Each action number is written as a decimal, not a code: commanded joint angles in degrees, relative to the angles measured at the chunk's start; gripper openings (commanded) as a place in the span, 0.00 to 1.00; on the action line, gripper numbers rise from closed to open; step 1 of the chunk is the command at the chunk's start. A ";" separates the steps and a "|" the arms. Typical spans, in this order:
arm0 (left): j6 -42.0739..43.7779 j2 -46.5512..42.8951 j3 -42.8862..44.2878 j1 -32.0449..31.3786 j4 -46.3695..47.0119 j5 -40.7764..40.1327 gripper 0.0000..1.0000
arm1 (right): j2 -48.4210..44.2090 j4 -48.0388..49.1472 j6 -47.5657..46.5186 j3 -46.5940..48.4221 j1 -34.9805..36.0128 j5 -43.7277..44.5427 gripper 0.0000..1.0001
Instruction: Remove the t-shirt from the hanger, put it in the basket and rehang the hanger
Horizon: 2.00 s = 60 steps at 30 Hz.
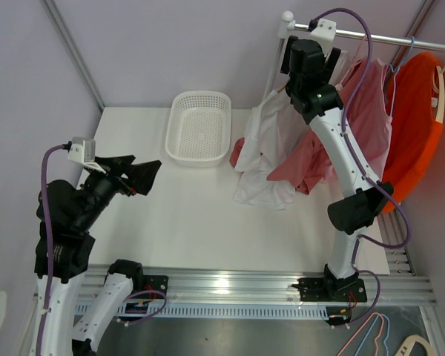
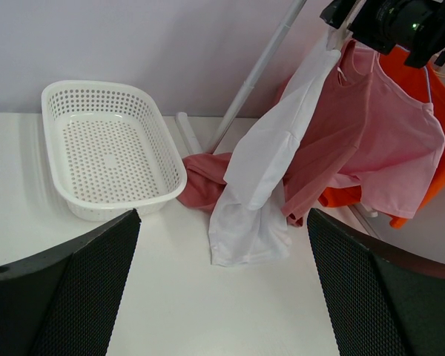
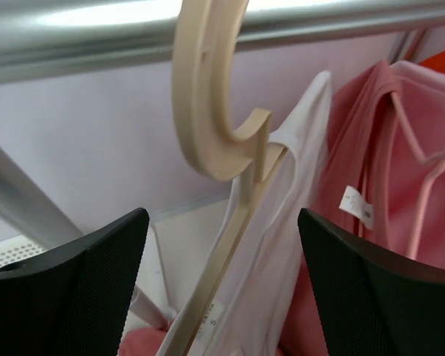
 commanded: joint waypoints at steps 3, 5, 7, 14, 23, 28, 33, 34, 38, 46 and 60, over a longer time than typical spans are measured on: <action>0.86 0.67 -0.64 -0.30 1.57 0.93 0.99 | 1.22 3.41 -3.84 5.96 0.20 5.40 0.85; 1.03 0.67 -0.64 -0.30 1.40 0.94 1.00 | 2.19 2.61 -3.66 7.54 0.03 5.23 0.66; 1.21 0.49 -0.64 -0.30 1.22 0.59 1.00 | 2.02 2.35 -3.14 7.55 0.03 4.97 0.62; 1.39 0.58 -0.64 -0.30 0.78 0.58 1.00 | 2.55 1.11 -1.73 7.81 -0.59 4.00 0.75; 1.65 0.32 -0.82 -0.30 0.34 0.23 1.00 | 4.74 1.91 -2.35 7.99 -2.26 5.23 0.70; 1.47 -0.03 -1.34 -0.30 0.87 -0.12 0.99 | 4.66 2.08 -2.08 7.90 -2.70 5.49 0.11; 1.21 -0.21 -1.43 -0.22 1.13 -0.03 0.99 | 3.43 3.75 -3.39 7.72 -2.52 5.23 0.04; 1.21 -0.12 -1.43 -0.30 1.14 0.14 1.00 | 3.08 4.54 -3.92 7.72 -2.52 4.88 0.01; 1.12 0.14 -1.52 -0.30 1.14 0.41 0.99 | 2.02 6.12 -5.77 7.81 -2.61 2.95 0.00; 1.91 -1.44 -2.13 -0.30 3.94 4.97 0.99 | -3.86 12.71 -12.88 4.04 0.29 1.27 0.00; -2.12 -3.73 -4.94 -2.67 14.48 17.98 0.99 | -23.71 7.88 -7.38 -16.73 10.22 8.48 0.00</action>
